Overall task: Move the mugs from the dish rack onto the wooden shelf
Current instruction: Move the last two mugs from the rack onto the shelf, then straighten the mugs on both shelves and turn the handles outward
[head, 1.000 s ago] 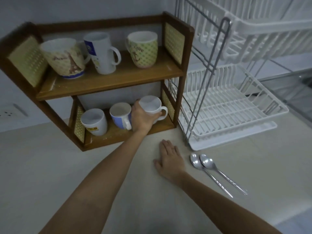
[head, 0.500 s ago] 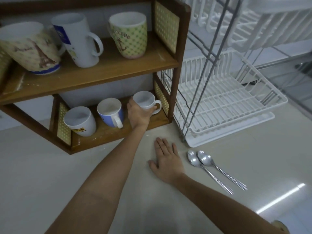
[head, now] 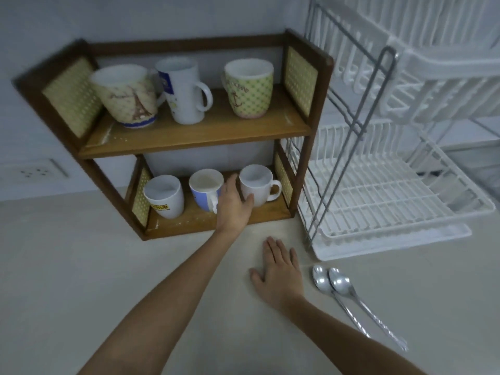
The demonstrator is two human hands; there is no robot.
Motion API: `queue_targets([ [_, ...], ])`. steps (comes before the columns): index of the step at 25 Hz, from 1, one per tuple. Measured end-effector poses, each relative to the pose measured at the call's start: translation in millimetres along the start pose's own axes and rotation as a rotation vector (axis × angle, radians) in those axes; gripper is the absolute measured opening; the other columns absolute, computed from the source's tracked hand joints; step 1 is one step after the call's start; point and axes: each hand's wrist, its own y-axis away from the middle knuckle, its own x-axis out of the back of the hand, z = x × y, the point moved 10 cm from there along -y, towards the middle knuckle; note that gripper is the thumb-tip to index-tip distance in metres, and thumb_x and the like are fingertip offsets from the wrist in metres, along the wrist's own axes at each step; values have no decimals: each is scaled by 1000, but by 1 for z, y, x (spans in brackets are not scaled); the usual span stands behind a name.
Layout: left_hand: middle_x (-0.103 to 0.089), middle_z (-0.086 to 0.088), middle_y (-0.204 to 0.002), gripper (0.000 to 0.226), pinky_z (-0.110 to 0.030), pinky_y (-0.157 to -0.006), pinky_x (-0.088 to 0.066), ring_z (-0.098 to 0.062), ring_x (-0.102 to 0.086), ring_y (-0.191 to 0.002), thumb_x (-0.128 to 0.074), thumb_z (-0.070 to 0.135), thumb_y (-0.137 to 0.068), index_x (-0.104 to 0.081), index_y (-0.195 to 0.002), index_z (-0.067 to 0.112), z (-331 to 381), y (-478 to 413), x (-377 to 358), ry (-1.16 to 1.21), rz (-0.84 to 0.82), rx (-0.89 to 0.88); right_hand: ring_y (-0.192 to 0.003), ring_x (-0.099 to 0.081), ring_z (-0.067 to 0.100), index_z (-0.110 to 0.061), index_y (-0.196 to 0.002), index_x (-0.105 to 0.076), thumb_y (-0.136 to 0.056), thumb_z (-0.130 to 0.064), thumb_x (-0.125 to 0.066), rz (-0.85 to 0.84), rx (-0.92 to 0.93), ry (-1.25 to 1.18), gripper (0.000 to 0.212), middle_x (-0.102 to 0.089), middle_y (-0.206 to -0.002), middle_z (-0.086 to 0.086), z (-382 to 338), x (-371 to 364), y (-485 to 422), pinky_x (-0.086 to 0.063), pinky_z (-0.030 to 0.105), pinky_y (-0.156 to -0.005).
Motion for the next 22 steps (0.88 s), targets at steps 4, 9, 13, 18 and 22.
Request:
queue_targets([
  [4,-54,-9,-129,46,-42,-98,-47,-24,-55,-118,-63,12,-86,-51,-130,12,11,25,89,-108,101,-120,-133,-37,23,-15,-141,-40,-89,-39,-49,61,52,-97,58,-43,-145,6,-9,49,-17,-31,35,-108],
  [9,-58,-8,-116,33,-40,-89,-53,-21,-59,-106,-58,1,-86,-59,-118,8,56,38,223,-250,378,-321,-91,-58,17,-18,-101,-66,-84,-16,-60,479,310,-460,18,-67,-95,-1,-89,201,-33,-45,29,-68],
  [13,-56,-8,-122,38,-36,-93,-49,-22,-54,-112,-59,7,-85,-56,-123,10,99,14,275,-392,449,-362,-84,-51,11,-21,-96,-64,-84,-21,-55,660,548,-537,15,-63,-87,-6,-159,314,-39,-38,21,-61],
  [18,-48,-14,-141,55,-35,-100,-40,-28,-47,-127,-59,31,-90,-43,-138,11,125,-72,281,-711,102,-163,-115,-48,29,-19,-124,-55,-86,-49,-50,476,455,35,50,-59,-123,8,-232,384,-116,-40,42,-89],
  [22,-48,-14,-141,72,-38,-97,-46,-31,-51,-122,-50,56,-88,-37,-141,10,103,-109,265,-945,-100,36,-117,-49,29,-16,-123,-56,-76,-78,-43,163,290,382,79,-59,-126,9,-228,360,-160,-37,41,-92],
])
